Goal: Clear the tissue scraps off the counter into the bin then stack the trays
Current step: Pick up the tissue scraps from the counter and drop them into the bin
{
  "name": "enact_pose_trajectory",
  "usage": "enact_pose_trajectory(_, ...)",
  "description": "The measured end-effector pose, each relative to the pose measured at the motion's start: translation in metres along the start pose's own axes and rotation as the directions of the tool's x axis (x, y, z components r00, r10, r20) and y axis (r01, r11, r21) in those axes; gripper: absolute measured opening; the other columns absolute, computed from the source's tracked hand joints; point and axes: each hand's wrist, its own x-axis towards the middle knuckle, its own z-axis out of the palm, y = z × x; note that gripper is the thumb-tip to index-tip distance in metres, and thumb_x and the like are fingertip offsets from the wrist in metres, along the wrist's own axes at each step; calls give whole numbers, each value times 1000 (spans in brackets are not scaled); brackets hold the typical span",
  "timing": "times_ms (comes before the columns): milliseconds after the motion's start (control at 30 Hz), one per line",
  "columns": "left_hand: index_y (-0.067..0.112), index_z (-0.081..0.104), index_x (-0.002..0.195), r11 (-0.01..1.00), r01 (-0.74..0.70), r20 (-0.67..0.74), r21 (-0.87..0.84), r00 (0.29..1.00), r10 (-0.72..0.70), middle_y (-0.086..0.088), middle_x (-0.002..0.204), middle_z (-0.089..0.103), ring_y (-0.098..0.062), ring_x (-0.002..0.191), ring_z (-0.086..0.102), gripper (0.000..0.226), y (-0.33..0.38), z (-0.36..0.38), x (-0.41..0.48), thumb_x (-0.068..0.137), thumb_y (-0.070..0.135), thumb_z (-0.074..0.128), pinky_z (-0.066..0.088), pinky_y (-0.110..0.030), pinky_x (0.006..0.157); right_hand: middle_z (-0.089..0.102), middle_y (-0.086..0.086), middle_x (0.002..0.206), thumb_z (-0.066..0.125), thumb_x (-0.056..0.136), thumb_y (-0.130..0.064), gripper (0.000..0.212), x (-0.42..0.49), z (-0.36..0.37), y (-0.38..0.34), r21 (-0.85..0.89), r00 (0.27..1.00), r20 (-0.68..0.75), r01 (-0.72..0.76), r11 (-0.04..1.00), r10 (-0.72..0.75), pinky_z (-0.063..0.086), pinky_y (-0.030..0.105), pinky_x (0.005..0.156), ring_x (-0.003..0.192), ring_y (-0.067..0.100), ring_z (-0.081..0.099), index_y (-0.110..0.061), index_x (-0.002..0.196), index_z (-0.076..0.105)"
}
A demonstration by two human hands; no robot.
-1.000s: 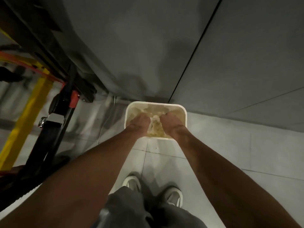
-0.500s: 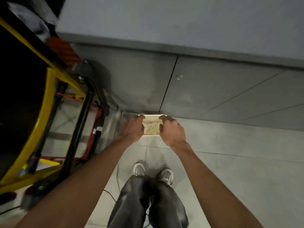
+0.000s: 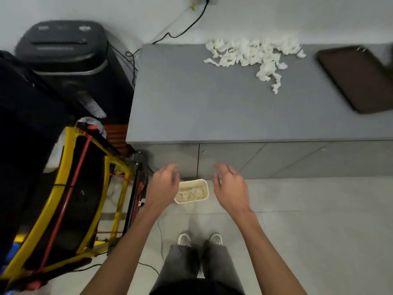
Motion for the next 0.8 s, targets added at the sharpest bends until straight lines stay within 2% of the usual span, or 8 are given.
enact_pose_trajectory(100, 21, 67, 127, 997, -52, -10, -63, 999, 51, 1, 110, 75, -17, 98, 72, 28, 21, -15, 6, 100, 24, 61, 59, -35, 83, 66, -1, 129, 53, 105, -32, 30, 6, -36, 4, 29, 997, -67, -40, 999, 42, 58, 44, 82, 110, 29, 66, -27, 134, 59)
enact_pose_trajectory(233, 24, 69, 125, 987, -60, -10, -149, 998, 59, 3, 111, 76, -11, 100, 71, 27, 56, -20, 26, 100, 21, 62, 57, -32, 92, 67, -1, 129, 55, 105, -32, 27, 21, -76, 23, 103, 984, -151, -78, 992, 93, 57, 40, 83, 106, 29, 68, -30, 132, 61)
enact_pose_trajectory(433, 25, 72, 116, 964, -142, -10, -225, 990, 143, 14, 106, 76, 0, 94, 70, 20, 115, 3, 82, 100, 17, 63, 55, -23, 92, 69, -1, 124, 59, 104, -28, 27, 63, -114, 72, 161, 963, -228, -109, 981, 145, 54, 35, 81, 102, 27, 69, -29, 130, 64)
enact_pose_trajectory(567, 25, 73, 111, 953, -180, -13, -242, 983, 182, 13, 100, 77, -3, 91, 72, 15, 158, 36, 141, 101, 21, 64, 58, -28, 88, 70, 1, 123, 60, 104, -26, 29, 115, -133, 120, 167, 970, -207, -95, 981, 129, 59, 39, 85, 105, 24, 70, -28, 132, 62)
enact_pose_trajectory(700, 19, 75, 107, 938, -241, -73, -249, 970, 230, 8, 98, 78, -5, 86, 73, 14, 206, 68, 200, 97, 13, 68, 59, -27, 83, 68, 3, 130, 65, 100, -23, 36, 185, -155, 168, 153, 983, -149, -82, 985, 105, 59, 40, 85, 103, 24, 71, -29, 135, 59)
enact_pose_trajectory(800, 17, 75, 108, 945, -221, -52, -241, 975, 215, 4, 99, 79, -5, 85, 72, 19, 243, 87, 235, 94, 5, 68, 53, -11, 83, 64, 3, 138, 70, 96, -28, 46, 242, -171, 196, 109, 992, -78, -92, 990, 100, 58, 44, 91, 110, 30, 68, -31, 139, 52)
